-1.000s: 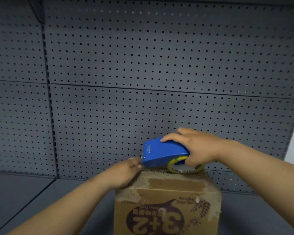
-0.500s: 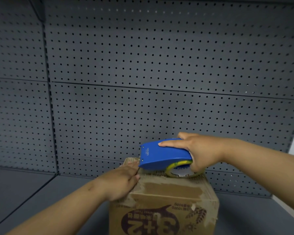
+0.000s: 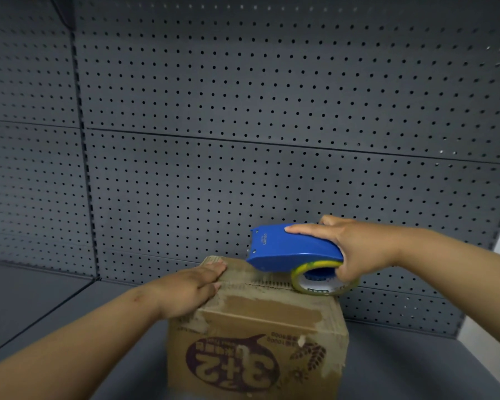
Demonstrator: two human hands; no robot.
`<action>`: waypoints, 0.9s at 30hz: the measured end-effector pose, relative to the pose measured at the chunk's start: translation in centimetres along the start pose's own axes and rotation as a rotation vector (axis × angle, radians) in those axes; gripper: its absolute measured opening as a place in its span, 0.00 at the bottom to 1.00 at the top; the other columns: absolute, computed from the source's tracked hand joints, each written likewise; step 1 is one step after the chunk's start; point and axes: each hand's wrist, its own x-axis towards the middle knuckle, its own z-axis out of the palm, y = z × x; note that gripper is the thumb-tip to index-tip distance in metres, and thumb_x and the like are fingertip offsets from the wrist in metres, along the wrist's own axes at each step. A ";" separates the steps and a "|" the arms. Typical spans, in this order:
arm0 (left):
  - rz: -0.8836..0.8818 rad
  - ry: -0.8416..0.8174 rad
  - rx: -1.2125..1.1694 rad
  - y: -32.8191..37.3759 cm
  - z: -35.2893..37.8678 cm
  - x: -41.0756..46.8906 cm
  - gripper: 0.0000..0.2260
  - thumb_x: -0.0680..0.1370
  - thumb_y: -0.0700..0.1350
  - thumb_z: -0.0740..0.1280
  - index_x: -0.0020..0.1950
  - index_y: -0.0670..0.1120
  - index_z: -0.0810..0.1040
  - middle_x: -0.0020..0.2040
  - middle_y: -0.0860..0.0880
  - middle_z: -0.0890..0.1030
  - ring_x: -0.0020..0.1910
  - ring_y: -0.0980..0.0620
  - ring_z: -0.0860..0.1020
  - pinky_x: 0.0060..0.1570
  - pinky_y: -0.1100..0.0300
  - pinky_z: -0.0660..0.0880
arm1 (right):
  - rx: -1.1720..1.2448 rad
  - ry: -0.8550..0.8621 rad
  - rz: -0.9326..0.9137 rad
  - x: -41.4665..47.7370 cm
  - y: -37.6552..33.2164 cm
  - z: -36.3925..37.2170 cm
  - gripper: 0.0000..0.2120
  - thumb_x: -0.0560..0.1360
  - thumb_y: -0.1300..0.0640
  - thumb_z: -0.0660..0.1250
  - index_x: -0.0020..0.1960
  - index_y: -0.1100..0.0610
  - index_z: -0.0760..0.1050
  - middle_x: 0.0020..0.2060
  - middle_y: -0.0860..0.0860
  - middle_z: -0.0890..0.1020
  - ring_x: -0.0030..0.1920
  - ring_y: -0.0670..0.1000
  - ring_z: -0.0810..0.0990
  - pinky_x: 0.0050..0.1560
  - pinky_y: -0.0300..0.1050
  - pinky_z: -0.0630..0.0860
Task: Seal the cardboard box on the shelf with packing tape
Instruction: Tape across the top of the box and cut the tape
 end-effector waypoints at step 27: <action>-0.265 -0.067 0.477 7.6 -0.8 2.7 0.28 0.80 0.59 0.39 0.75 0.48 0.59 0.77 0.45 0.57 0.77 0.48 0.55 0.76 0.50 0.45 | 0.057 -0.044 0.127 -5.0 5.9 3.1 0.44 0.69 0.59 0.66 0.60 0.20 0.42 0.47 0.49 0.66 0.42 0.49 0.72 0.40 0.45 0.74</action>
